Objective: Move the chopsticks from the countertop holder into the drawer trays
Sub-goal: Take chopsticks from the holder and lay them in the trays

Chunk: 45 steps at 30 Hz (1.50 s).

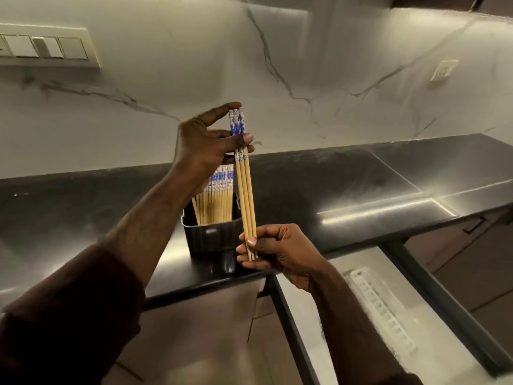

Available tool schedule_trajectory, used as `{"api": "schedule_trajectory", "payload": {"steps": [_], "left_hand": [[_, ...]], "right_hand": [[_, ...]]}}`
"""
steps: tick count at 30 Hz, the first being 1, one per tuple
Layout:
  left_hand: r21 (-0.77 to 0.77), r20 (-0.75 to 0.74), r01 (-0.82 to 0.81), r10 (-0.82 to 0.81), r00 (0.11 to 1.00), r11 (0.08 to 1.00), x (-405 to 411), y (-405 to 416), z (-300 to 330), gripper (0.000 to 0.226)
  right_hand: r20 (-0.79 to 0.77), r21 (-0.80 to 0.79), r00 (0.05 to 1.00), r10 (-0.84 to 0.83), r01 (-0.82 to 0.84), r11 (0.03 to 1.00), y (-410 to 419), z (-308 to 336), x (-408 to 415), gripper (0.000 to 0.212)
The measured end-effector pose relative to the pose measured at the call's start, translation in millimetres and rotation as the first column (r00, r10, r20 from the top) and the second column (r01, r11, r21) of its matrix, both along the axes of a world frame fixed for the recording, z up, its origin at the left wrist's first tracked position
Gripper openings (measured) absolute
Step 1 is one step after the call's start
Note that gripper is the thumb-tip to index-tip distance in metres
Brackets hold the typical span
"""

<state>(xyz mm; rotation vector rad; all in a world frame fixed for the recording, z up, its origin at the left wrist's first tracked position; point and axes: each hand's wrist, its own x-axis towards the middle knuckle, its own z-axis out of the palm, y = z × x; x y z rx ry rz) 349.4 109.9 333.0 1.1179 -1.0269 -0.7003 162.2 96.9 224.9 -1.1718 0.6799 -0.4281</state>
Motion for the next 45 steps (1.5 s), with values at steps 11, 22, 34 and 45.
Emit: {"api": "schedule_trajectory", "payload": {"steps": [11, 22, 34, 45], "left_hand": [[0.045, -0.045, -0.054, 0.056, 0.997, 0.997, -125, 53, -9, 0.049], [0.156, -0.08, -0.128, 0.141, 0.987, 0.98, -238, 88, -84, 0.045], [0.429, -0.063, -0.111, 0.152, 0.986, 0.896, -329, -4, -194, 0.075], [0.667, 0.42, -0.265, -0.058, 0.906, 0.697, -358, -62, -342, 0.062]], "right_hand": [[-0.088, -0.078, 0.996, -0.007, 0.0, 0.997, 50, -1, -142, 0.017], [-0.257, -0.066, 0.966, -0.042, 0.026, 0.997, 97, -34, -270, 0.018], [-0.418, 0.101, 0.904, -0.091, 0.145, 0.984, 23, -104, -337, 0.013], [-0.667, 0.125, 0.745, -0.005, 0.118, 0.985, -74, -200, -334, 0.022]]}}
